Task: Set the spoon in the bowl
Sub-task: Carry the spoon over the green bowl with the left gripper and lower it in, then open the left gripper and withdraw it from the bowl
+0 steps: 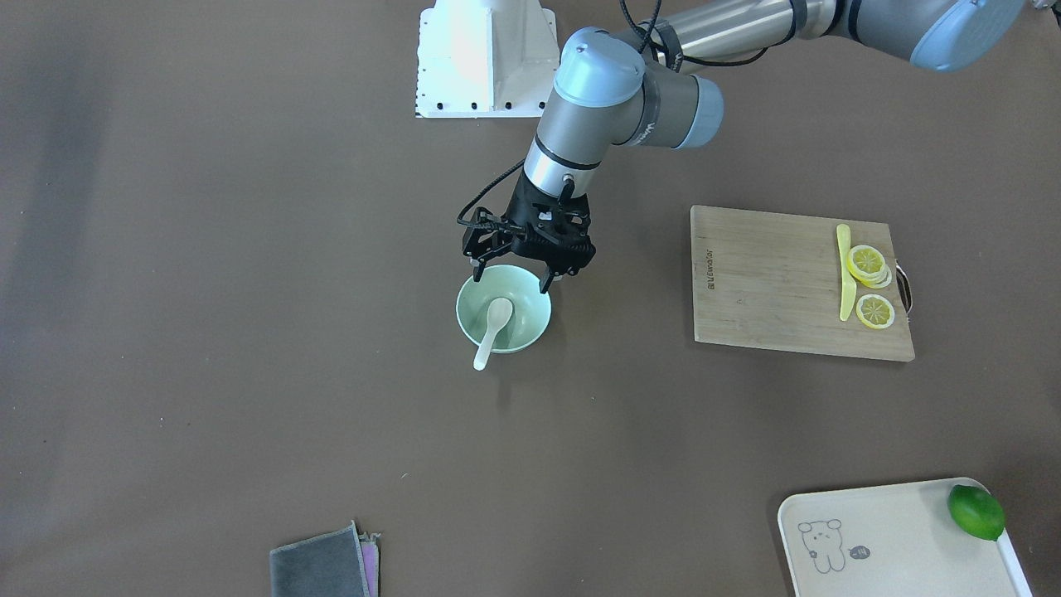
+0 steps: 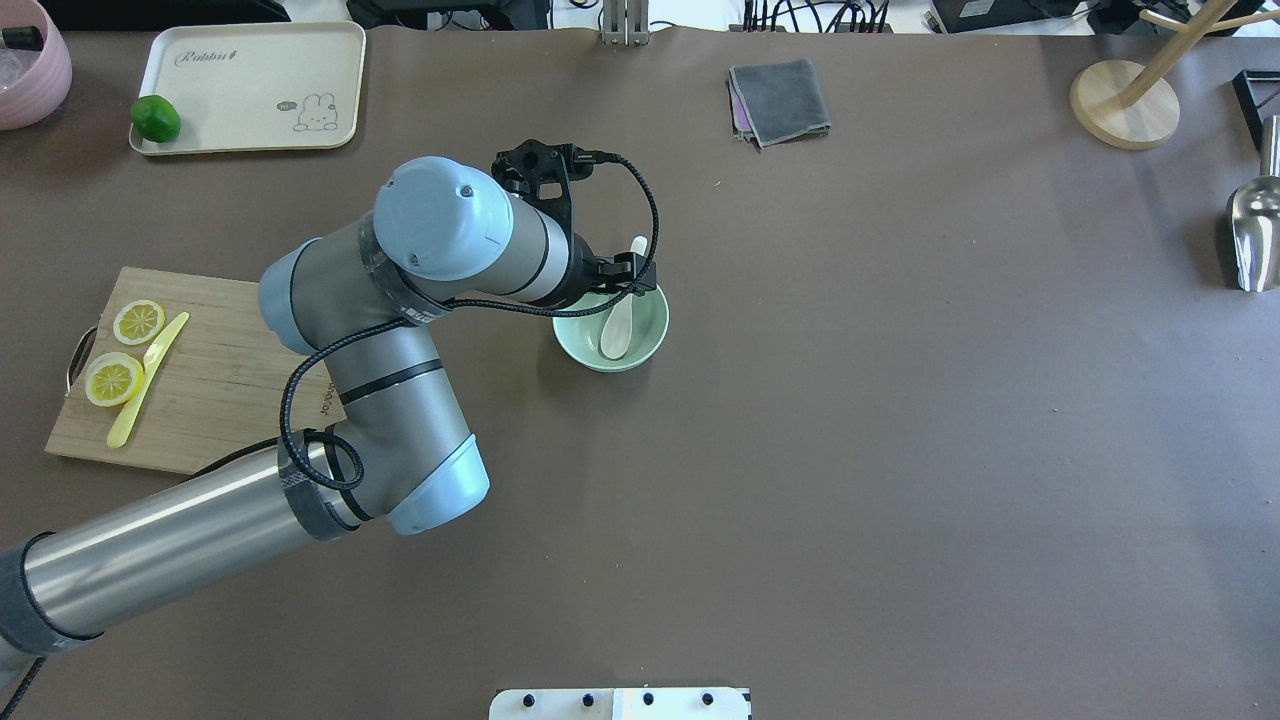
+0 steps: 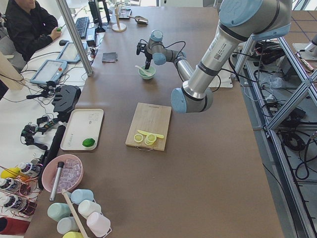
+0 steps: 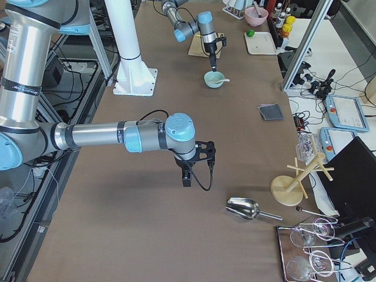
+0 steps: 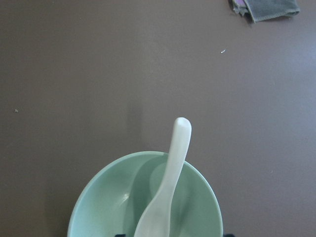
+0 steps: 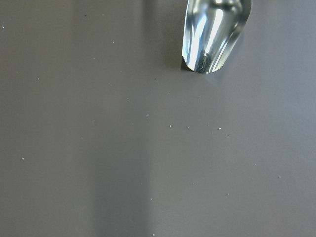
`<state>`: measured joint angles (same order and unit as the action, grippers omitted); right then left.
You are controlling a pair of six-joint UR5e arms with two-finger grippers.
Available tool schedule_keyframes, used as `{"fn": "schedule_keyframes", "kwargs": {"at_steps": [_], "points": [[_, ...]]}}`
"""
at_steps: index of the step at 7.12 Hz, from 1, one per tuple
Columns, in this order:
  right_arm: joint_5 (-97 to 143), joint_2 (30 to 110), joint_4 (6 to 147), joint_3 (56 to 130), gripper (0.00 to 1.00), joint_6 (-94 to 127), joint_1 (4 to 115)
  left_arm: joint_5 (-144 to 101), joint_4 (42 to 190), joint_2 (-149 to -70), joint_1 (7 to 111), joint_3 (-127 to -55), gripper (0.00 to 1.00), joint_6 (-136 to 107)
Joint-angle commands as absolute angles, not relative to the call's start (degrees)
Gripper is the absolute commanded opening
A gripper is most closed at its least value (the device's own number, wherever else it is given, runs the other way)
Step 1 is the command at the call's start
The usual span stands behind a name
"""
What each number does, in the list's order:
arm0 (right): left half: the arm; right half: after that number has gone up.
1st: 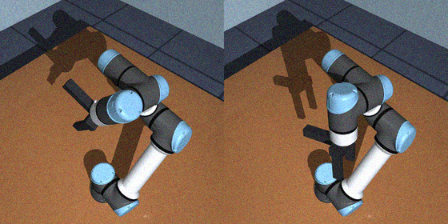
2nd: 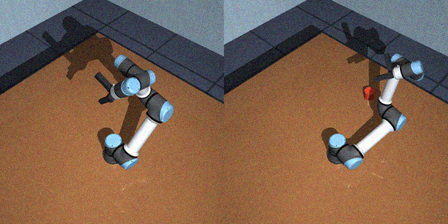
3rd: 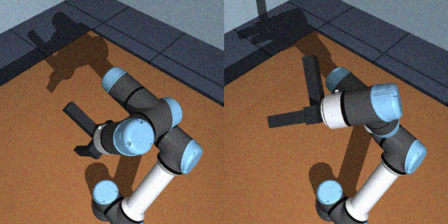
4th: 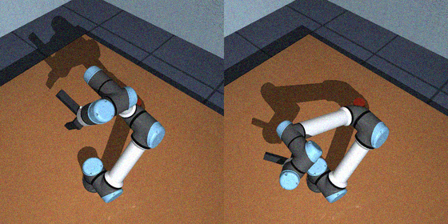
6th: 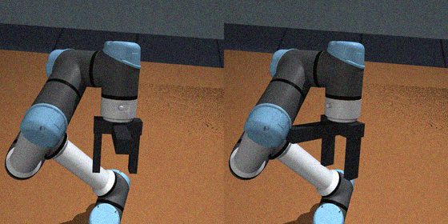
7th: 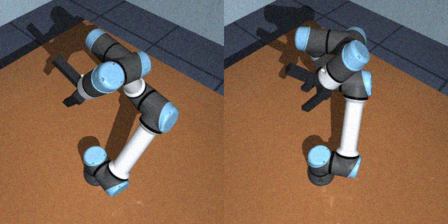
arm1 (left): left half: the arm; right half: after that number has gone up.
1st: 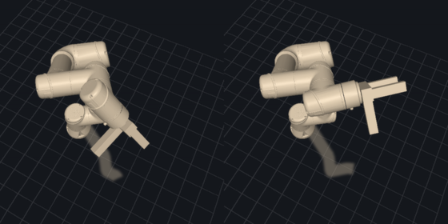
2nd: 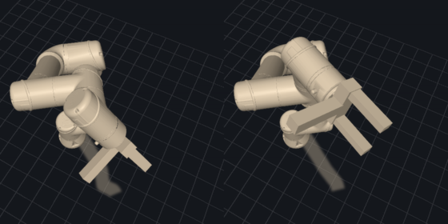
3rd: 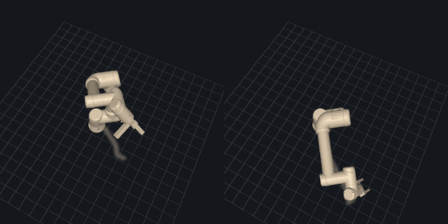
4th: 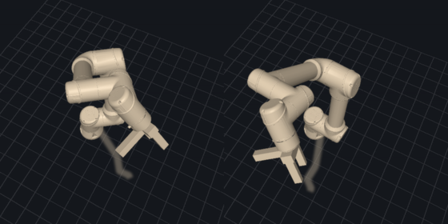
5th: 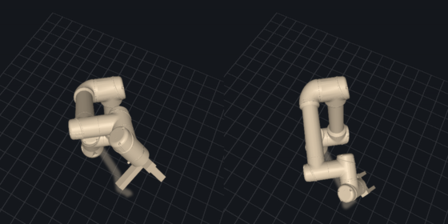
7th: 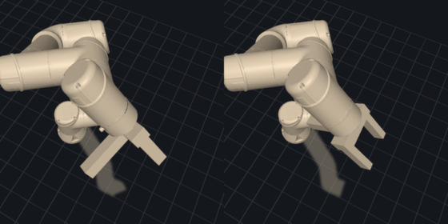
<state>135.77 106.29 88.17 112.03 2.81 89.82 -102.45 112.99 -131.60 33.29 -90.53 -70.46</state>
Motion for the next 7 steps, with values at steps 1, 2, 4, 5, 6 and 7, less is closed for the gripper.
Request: {"fn": "schedule_keyframes", "kwargs": {"at_steps": [1, 2, 4, 5, 6, 7], "points": [[134.14, 106.0, 96.02, 112.23, 1.0, -9.07, 95.5, -103.36, 112.68, -124.75, 34.36, -98.75, 0.98, -68.91], [129.07, 106.08, 98.85, 112.24, 1.0, -15.58, 96.93, -103.27, 112.5, -121.85, 35.58, -101.31, 0.98, -67.86], [125.42, 106.43, 104.48, 110.49, 1.0, -24.84, 102.71, -106.16, 104.21, -110.45, 43.03, -109.28, 0.98, -45.39], [126.03, 107.22, 104.59, 109.96, 1.0, -24.79, 103.87, -108.17, 100.32, -105.52, 49.77, -112.64, 0.98, -31.43], [126.47, 107.31, 104.33, 108.99, 1.0, -24.52, 103.89, -112.8, 100.81, -99.47, 56.19, -112.68, 0.98, -19.63], [127.69, 107.31, 103.98, 108.03, 1.0, -24.52, 103.97, -113.81, 101.59, -95.75, 63.3, -112.33, 0.98, -5.94]]}}
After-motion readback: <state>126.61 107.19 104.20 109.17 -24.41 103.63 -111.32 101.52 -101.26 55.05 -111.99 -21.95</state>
